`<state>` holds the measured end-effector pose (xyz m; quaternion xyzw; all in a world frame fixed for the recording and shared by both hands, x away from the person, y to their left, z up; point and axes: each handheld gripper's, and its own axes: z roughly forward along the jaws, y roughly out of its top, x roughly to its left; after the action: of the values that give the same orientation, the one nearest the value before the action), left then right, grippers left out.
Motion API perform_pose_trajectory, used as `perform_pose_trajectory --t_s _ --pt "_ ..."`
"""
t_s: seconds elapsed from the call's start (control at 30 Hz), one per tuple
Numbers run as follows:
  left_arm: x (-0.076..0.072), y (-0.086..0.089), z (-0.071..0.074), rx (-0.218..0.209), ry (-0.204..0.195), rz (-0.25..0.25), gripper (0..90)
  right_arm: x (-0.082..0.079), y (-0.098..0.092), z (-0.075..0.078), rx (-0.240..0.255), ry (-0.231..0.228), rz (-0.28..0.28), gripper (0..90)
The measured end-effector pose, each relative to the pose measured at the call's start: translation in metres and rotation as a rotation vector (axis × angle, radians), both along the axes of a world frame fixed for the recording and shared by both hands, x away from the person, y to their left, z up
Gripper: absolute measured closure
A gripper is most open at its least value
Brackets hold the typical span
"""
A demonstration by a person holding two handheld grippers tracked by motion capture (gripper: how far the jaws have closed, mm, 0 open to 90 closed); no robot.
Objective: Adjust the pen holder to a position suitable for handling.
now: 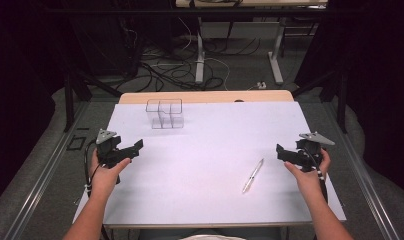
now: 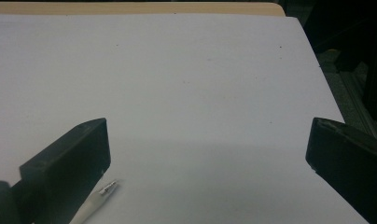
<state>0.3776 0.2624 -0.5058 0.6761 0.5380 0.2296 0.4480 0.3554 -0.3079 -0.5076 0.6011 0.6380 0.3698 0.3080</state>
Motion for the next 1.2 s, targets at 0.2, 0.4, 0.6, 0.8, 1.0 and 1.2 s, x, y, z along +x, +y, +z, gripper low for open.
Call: perform_pose_trajectory --t_s 0.2,0.4,0.6,0.8,1.0,1.2 --pt "0.003 -0.006 0.007 0.013 -0.003 0.009 14.9 -0.002 0.000 0.000 0.006 0.014 -0.006 0.0" --pt "0.009 -0.014 0.014 0.034 0.006 0.016 16.6 -0.003 0.002 0.001 0.002 0.001 0.005 0.0" --pt "0.018 -0.023 0.022 0.052 0.021 0.014 18.9 -0.006 0.006 0.002 -0.004 0.002 0.014 0.0" --pt "0.030 -0.028 0.034 0.057 0.043 0.015 21.8 -0.007 0.006 0.002 -0.002 0.000 0.015 0.0" --pt "0.041 -0.030 0.044 0.052 0.055 0.020 23.8 -0.004 0.007 0.002 0.010 0.007 0.010 0.0" --pt "0.054 -0.034 0.053 0.049 0.072 0.013 27.9 -0.007 0.008 0.001 0.008 0.013 0.019 0.0"
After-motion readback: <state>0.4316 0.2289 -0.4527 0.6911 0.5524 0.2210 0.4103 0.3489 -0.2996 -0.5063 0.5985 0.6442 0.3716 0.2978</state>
